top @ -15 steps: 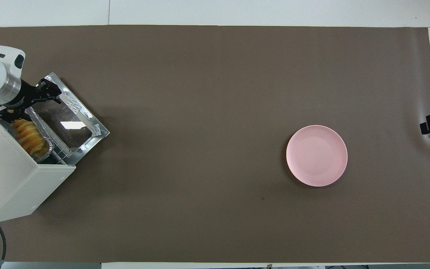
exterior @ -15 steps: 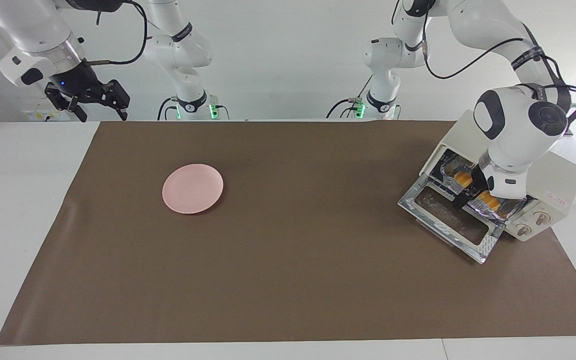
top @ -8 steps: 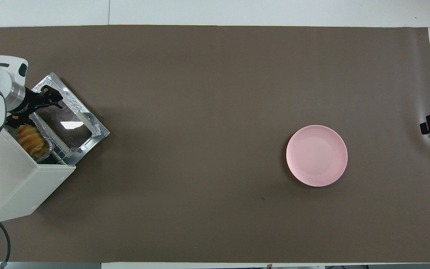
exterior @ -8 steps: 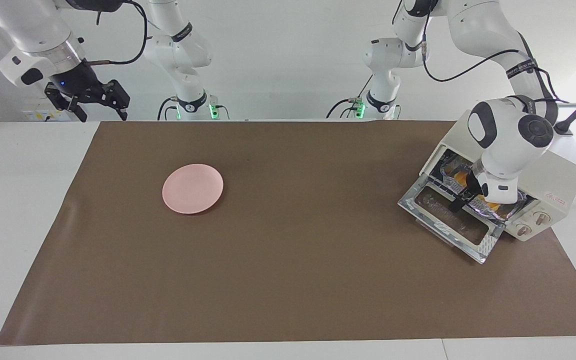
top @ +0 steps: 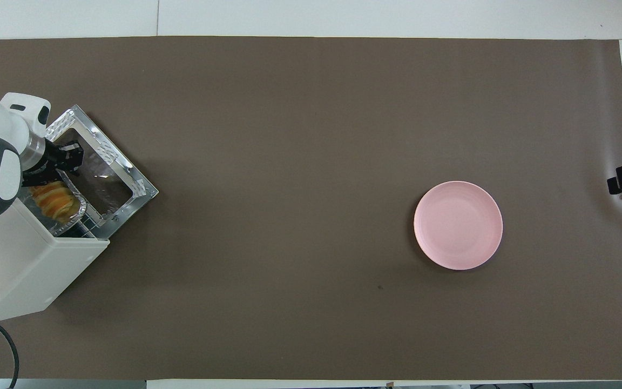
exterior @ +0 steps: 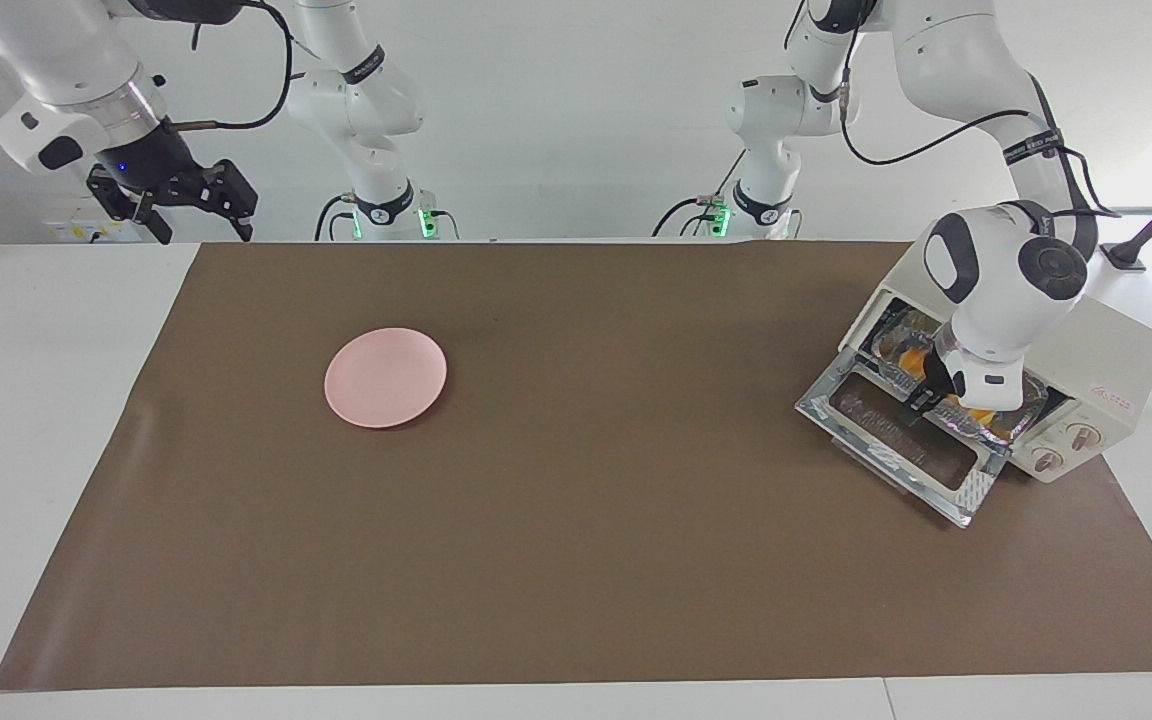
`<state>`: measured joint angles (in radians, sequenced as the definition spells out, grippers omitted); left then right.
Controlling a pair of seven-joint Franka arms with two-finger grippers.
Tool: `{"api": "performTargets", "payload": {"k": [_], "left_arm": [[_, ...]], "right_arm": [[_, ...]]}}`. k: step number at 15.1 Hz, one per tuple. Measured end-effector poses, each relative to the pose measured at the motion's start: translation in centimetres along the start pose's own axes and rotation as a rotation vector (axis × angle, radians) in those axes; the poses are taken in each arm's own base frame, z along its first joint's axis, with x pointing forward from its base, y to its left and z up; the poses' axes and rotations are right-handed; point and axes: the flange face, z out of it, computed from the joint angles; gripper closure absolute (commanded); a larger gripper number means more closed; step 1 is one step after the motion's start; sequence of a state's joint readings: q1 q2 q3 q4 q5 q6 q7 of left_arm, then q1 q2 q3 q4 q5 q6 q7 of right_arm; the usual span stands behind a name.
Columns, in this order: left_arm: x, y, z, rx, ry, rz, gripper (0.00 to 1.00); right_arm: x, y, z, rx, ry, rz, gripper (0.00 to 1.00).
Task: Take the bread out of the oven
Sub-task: 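Grasp the foil tray with the left gripper and pull it out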
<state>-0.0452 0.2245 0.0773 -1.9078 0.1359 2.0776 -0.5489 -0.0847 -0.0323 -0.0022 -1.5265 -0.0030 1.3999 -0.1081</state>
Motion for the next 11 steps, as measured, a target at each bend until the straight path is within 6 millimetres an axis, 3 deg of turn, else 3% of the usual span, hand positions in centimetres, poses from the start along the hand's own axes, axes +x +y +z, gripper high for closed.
{"api": "performTargets", "payload": {"k": [2,3,5,8,11], "left_arm": [[-0.5,1.5,-0.9,-0.009,0.016,0.057,1.0],[-1.3,3.3,-1.7,-0.015,0.03,0.115,1.0],[-3.9,8.9,-3.9,-0.035,0.072,0.251,1.0],[-11.8,19.6,-6.8,-0.073,0.125,0.486,1.0],[-20.0,27.1,-7.0,-0.121,0.124,0.634,1.0]], "right_arm": [[0.0,0.0,0.0,0.0,0.0,0.0,0.0],[0.0,0.0,0.0,0.0,0.0,0.0,0.0],[0.0,0.0,0.0,0.0,0.0,0.0,0.0],[0.0,0.0,0.0,0.0,0.0,0.0,0.0],[0.0,0.0,0.0,0.0,0.0,0.0,0.0]]}}
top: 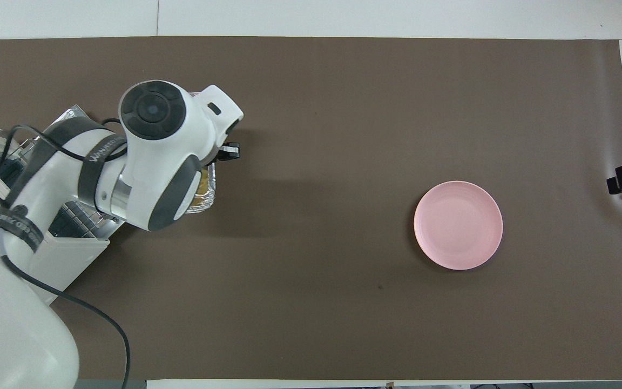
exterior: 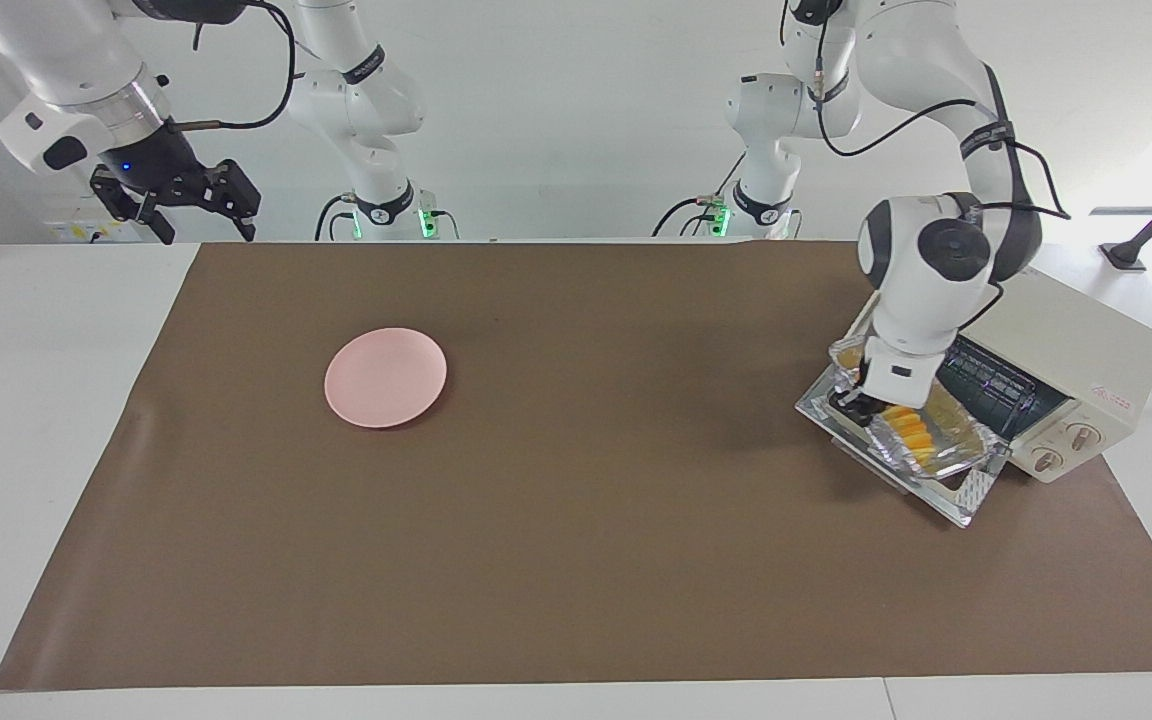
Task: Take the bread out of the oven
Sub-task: 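Grasp the foil tray with the left gripper and pull it out, then release the tray on the table while the right gripper reaches toward it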
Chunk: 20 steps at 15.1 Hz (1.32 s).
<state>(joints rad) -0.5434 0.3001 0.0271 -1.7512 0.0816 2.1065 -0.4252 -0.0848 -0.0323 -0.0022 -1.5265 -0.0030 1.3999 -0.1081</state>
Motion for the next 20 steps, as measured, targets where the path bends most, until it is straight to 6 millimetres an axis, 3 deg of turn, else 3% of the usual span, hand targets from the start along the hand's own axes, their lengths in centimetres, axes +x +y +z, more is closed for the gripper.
{"api": "performTargets", "payload": {"k": [3,5,6,7,8,11,13,14,17,20], "left_arm": [[-0.9,8.0,3.2,-0.029,-0.025,0.084,1.0],[-0.6,10.0,6.7,-0.03,-0.03,0.099,1.0],[-0.4,10.3,8.2,-0.032,-0.028,0.098,0.93],[-0.3,10.3,9.3,-0.031,-0.029,0.093,0.32],[-0.1,10.2,9.8,-0.032,-0.031,0.088,0.0],[1.4,9.1,8.4,-0.035,-0.008,0.052,0.0],[3.6,6.0,6.2,-0.046,-0.01,-0.023,0.0],[5.1,3.4,4.3,-0.065,-0.012,-0.078,0.0],[7.8,-8.4,-3.6,-0.104,-0.015,-0.257,0.0],[6.9,-20.5,-10.0,-0.109,-0.029,-0.374,0.0]], "right_arm": [[0.0,0.3,0.0,0.001,0.0,0.006,0.0],[-0.1,0.6,0.0,0.001,0.0,0.011,0.0],[-0.1,0.6,0.0,0.001,0.0,0.011,0.0],[-0.1,0.5,0.0,0.001,0.0,0.009,0.0],[0.0,0.3,0.0,0.001,0.0,0.005,0.0],[0.0,-0.4,0.0,-0.001,-0.001,-0.007,0.0],[-0.1,-0.5,0.3,0.0,-0.01,-0.009,0.0],[-0.2,-0.6,0.6,0.0,-0.016,-0.011,0.0],[0.1,-3.1,1.9,-0.006,0.011,-0.051,0.0],[0.2,-7.8,3.1,-0.014,0.024,-0.065,0.0]]}}
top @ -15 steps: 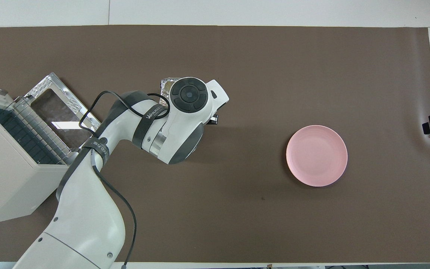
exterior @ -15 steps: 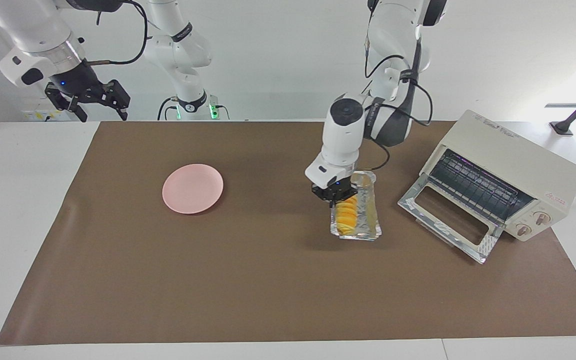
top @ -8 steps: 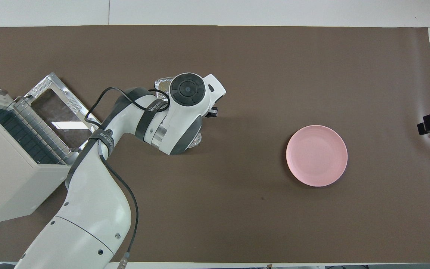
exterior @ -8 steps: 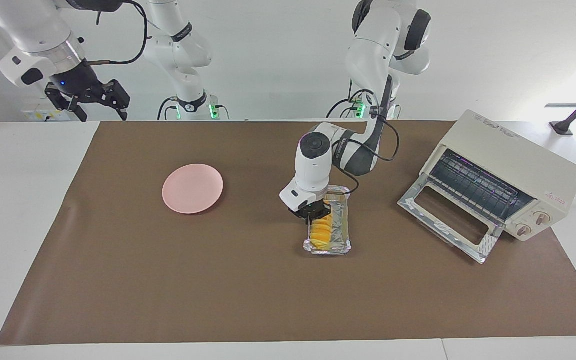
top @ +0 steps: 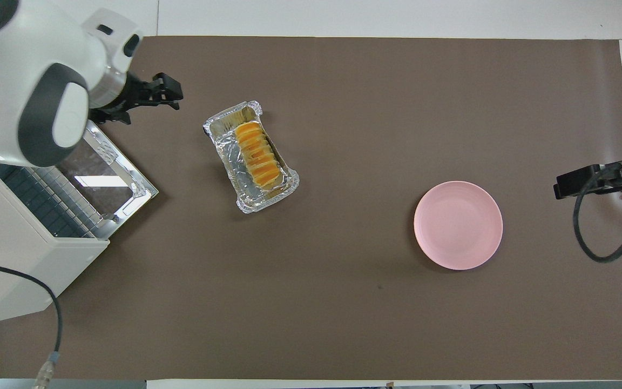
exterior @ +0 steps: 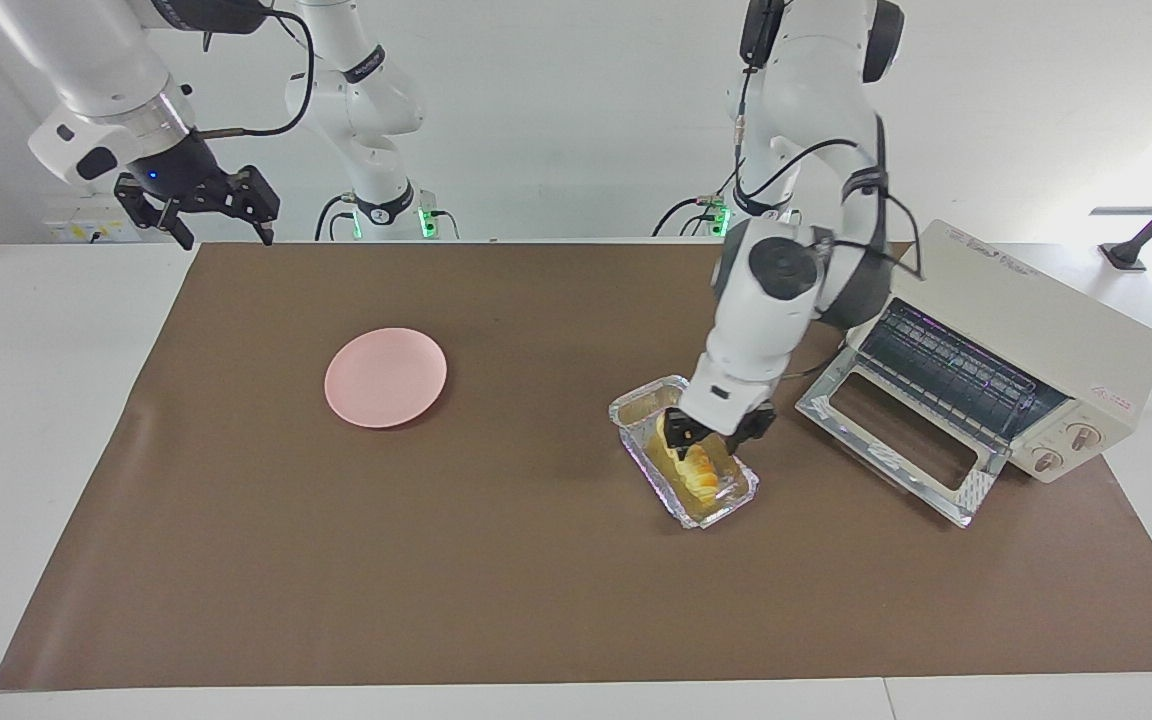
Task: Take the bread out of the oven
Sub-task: 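Release the tray on the table while the right gripper reaches toward it, then grasp the foil tray edge with the right gripper and lift it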
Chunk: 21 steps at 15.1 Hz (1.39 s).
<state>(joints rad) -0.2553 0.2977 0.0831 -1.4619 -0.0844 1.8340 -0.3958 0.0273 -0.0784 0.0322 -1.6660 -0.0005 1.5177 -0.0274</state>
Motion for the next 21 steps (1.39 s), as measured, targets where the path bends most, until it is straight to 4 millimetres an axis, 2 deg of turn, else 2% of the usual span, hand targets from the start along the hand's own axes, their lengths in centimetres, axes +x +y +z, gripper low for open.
{"api": "performTargets", "payload": {"k": [2,4,6,7,8,9,11,13,15,17,19,21], "left_arm": [[0.3,-4.6,-3.1,0.003,-0.013,-0.03,0.0],[0.5,-9.6,-4.8,0.013,-0.049,0.012,0.0],[0.4,-15.2,-6.1,0.017,-0.102,0.069,0.0],[0.0,-16.9,-6.7,0.016,-0.129,0.086,0.0],[-0.7,-17.5,-7.4,0.015,-0.15,0.102,0.0],[-1.3,-17.1,-7.9,0.014,-0.162,0.119,0.0],[-2.4,-15.3,-8.6,0.018,-0.179,0.153,0.0],[-3.2,-14.1,-8.5,0.024,-0.209,0.178,0.0],[-3.9,-13.4,-8.7,0.026,-0.227,0.193,0.0],[-4.3,-12.9,-9.1,0.026,-0.227,0.202,0.0],[-4.8,-12.9,-9.7,0.025,-0.223,0.205,0.0],[-5.5,-13.1,-10.1,0.025,-0.228,0.204,0.0]], "right_arm": [[0.4,-4.6,0.5,-0.004,0.02,-0.017,0.0],[1.0,-9.8,1.6,-0.005,0.047,-0.032,0.0],[2.5,-14.2,3.8,-0.001,0.069,-0.072,0.0],[3.6,-16.1,5.3,0.001,0.076,-0.098,0.0],[4.8,-18.0,7.0,0.003,0.077,-0.125,0.0],[6.1,-20.0,8.8,0.004,0.078,-0.151,0.0],[8.6,-23.8,12.0,0.008,0.079,-0.195,0.0],[11.1,-26.8,14.8,0.008,0.068,-0.221,0.0],[14.0,-29.7,17.6,0.011,0.068,-0.244,0.0],[16.1,-32.3,21.0,0.011,0.063,-0.265,0.0],[17.1,-33.9,22.7,0.016,0.08,-0.28,0.0],[17.1,-35.4,23.0,0.024,0.102,-0.297,0.0]]}}
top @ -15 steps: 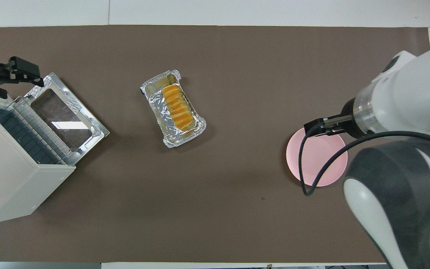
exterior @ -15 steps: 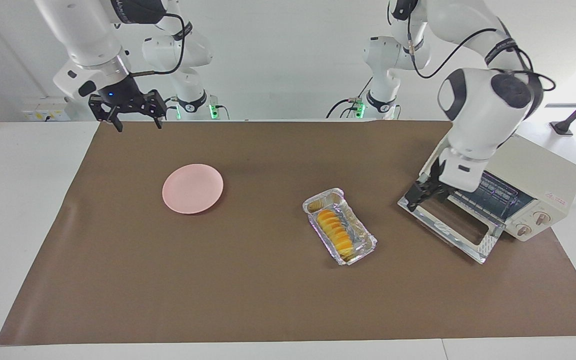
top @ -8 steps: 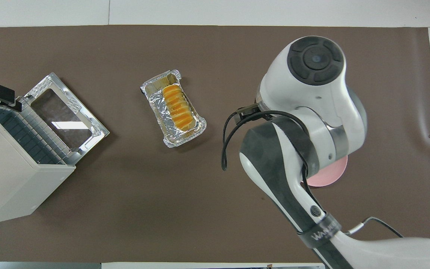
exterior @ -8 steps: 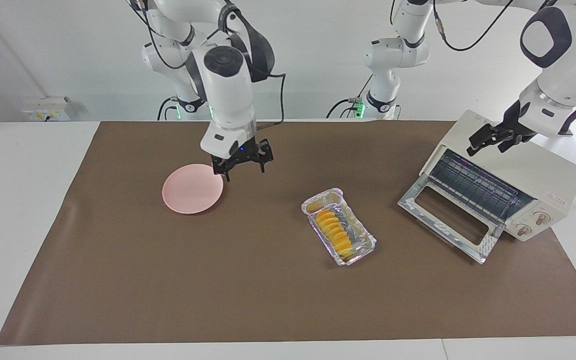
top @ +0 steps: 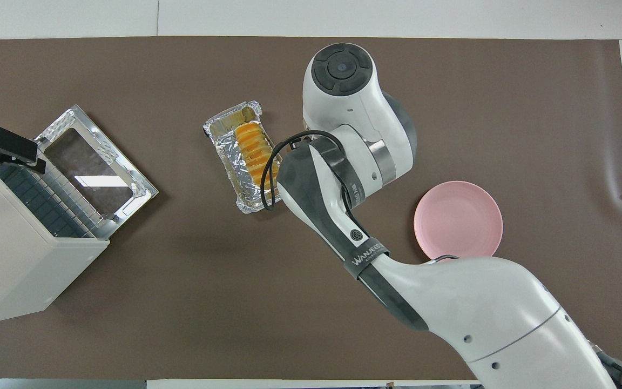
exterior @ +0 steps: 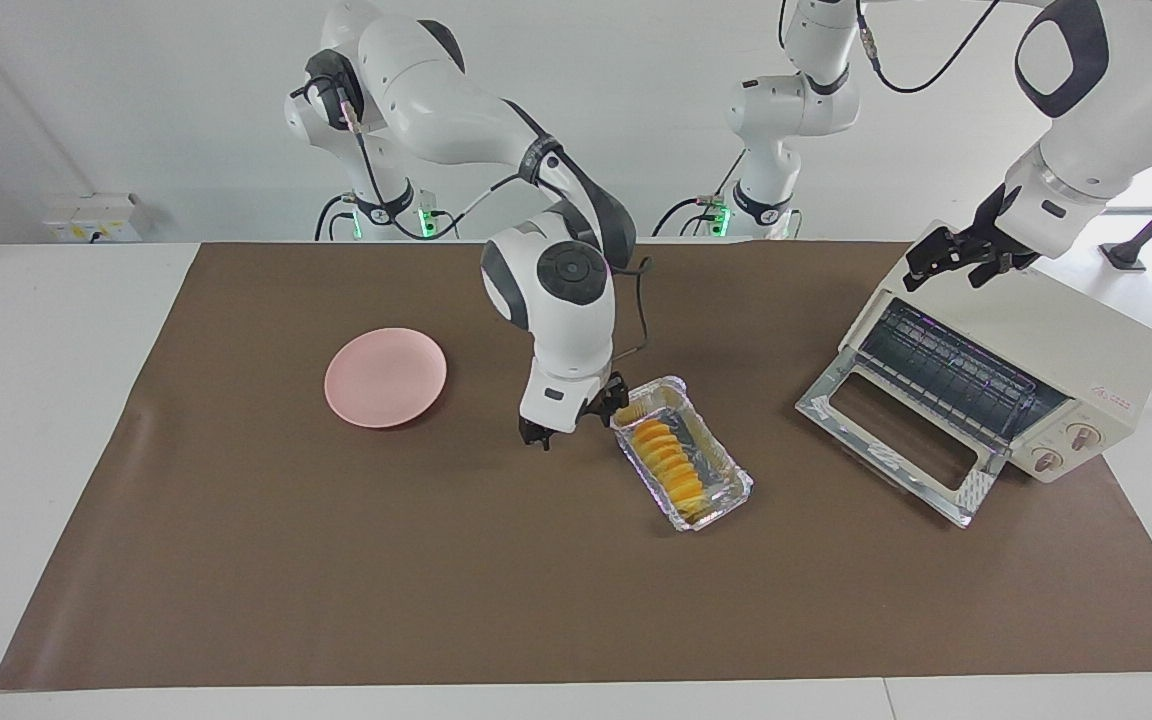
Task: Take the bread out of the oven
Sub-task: 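Grasp the foil tray edge with the right gripper and lift it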
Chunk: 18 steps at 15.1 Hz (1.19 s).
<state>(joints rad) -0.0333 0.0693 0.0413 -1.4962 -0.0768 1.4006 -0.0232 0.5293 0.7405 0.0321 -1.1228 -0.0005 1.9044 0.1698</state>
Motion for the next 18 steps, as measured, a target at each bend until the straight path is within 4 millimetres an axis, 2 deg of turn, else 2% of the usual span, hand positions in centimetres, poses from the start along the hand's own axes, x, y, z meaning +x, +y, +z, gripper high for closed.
{"api": "performTargets", "payload": {"k": [4,7,9,11,15,17,18], "left_arm": [[-1.9,-0.2,1.6,0.0,-0.03,-0.003,0.0],[-2.4,0.2,1.4,0.0,-0.007,0.006,0.0],[-2.6,0.8,1.2,0.002,0.0,0.018,0.0],[-2.7,1.0,1.0,0.003,0.007,0.022,0.0],[-2.8,0.8,0.9,0.004,0.011,0.017,0.0],[-2.8,0.6,0.9,0.004,0.012,0.014,0.0],[-2.8,0.6,0.8,0.004,0.012,0.013,0.0]], "right_arm": [[-0.4,-4.1,0.7,0.007,0.018,-0.054,0.0],[-0.9,-7.3,4.2,0.006,0.001,-0.096,0.0],[-0.8,-7.4,6.2,0.003,-0.006,-0.096,0.0],[-0.6,-6.7,6.6,0.002,-0.002,-0.087,0.0],[0.0,-6.0,6.1,0.005,0.028,-0.077,0.38],[0.2,-6.0,6.2,0.009,0.045,-0.076,1.0],[0.3,-6.0,6.3,0.01,0.049,-0.076,1.0]]}}
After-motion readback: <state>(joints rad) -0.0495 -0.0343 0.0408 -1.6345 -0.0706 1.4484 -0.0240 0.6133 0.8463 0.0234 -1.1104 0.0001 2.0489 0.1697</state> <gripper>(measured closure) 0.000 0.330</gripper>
